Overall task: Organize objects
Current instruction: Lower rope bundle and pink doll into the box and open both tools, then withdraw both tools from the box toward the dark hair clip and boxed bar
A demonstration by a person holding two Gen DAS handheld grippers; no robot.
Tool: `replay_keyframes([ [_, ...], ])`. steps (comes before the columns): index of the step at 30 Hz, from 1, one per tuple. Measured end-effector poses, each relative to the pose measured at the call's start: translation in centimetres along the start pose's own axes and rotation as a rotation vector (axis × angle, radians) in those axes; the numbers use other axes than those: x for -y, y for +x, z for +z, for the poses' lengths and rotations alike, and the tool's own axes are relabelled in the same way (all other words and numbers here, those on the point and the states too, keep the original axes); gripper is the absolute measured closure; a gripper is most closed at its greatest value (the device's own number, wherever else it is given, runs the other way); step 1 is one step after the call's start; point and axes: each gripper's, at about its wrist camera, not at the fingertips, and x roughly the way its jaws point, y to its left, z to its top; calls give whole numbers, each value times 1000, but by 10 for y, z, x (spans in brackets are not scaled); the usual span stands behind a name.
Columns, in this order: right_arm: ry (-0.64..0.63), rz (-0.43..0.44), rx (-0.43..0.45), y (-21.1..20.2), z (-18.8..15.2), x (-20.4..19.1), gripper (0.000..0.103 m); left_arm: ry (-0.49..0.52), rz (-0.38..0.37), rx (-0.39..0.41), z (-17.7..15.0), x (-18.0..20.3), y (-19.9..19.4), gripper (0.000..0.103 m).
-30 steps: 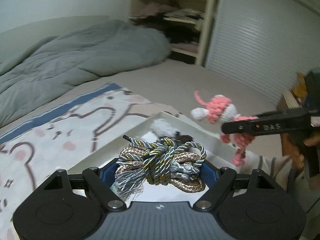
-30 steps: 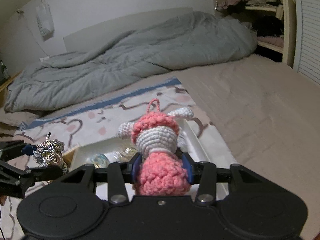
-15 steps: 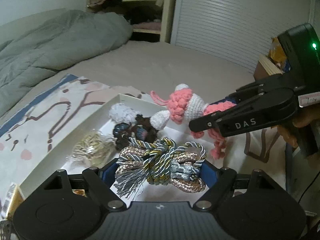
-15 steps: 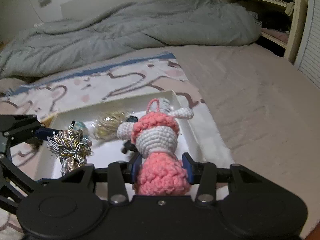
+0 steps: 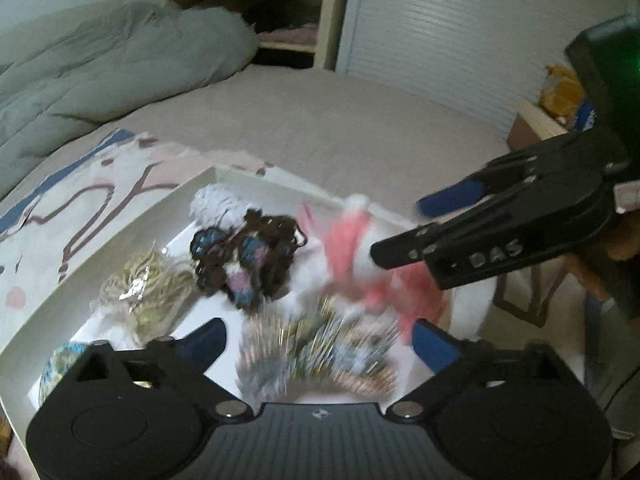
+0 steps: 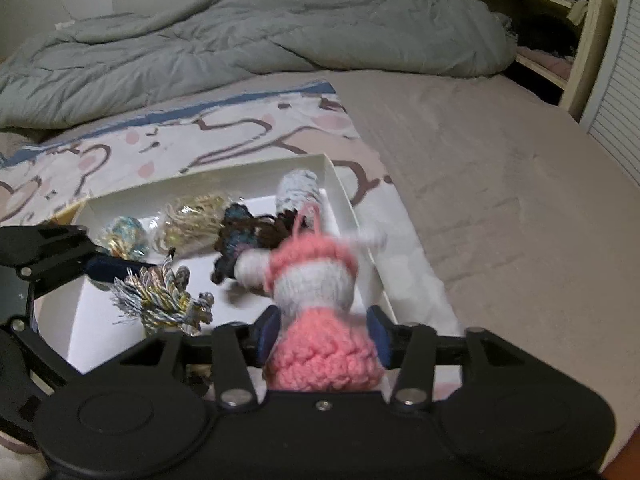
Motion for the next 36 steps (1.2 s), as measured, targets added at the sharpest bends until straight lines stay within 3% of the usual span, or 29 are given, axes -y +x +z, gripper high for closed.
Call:
replay_keyframes([
  [2,13,-37,5,-1,0,1,31,4,8,-10,0,0,1,4],
  [21,33,15,16,-10,2,-1,31,12,12,-6,2,4,-21,4],
  [36,61,57,41,-30,2,-1,31,-65,86,-15,2,-7,-50,4],
])
